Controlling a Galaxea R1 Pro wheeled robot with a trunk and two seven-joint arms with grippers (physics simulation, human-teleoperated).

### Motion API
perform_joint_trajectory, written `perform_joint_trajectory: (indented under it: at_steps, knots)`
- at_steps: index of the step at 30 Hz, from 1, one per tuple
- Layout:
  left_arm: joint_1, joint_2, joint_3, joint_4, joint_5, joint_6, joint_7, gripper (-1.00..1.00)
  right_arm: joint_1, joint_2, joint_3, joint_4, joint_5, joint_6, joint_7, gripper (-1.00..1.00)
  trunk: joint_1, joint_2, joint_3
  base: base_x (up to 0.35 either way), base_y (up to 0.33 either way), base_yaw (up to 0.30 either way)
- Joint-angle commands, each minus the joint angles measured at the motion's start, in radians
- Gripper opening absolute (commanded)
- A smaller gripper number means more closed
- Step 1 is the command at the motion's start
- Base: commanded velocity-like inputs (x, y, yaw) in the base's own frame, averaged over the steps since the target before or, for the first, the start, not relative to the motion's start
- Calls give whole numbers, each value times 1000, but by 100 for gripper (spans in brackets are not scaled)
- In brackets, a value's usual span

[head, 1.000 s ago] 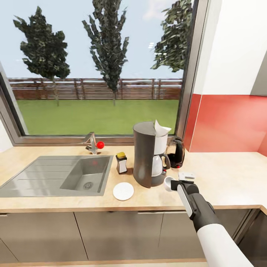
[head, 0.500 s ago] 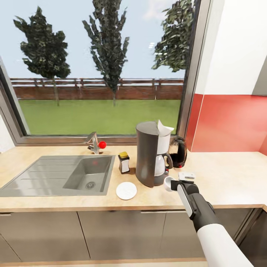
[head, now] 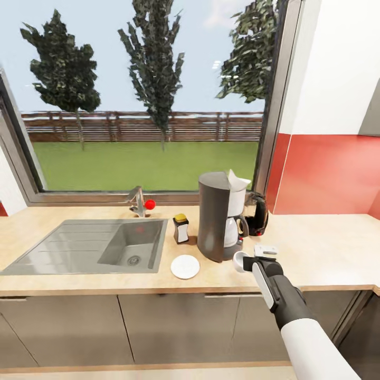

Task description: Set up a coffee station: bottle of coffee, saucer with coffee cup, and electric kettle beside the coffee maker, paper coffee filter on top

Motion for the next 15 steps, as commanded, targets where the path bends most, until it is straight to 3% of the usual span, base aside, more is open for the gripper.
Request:
perform_joint_trajectory:
  at_steps: [1, 9, 15]
  knots:
    - [-1, 0, -3, 2, 9, -4, -7, 100, -1, 0, 1, -1, -11, 2, -8, -100, 0, -2, -2, -211, 203, 0]
    - [-1, 1, 0, 2, 9, -5, -7, 100, -1, 0, 2, -1, -11, 2, -8, -100, 0, -2, -2, -197, 202, 0]
    - [-1, 1, 0, 2, 9, -6, -7, 100, -1, 1, 2, 0, -10, 2, -8, -100, 0, -2, -2, -87, 104, 0]
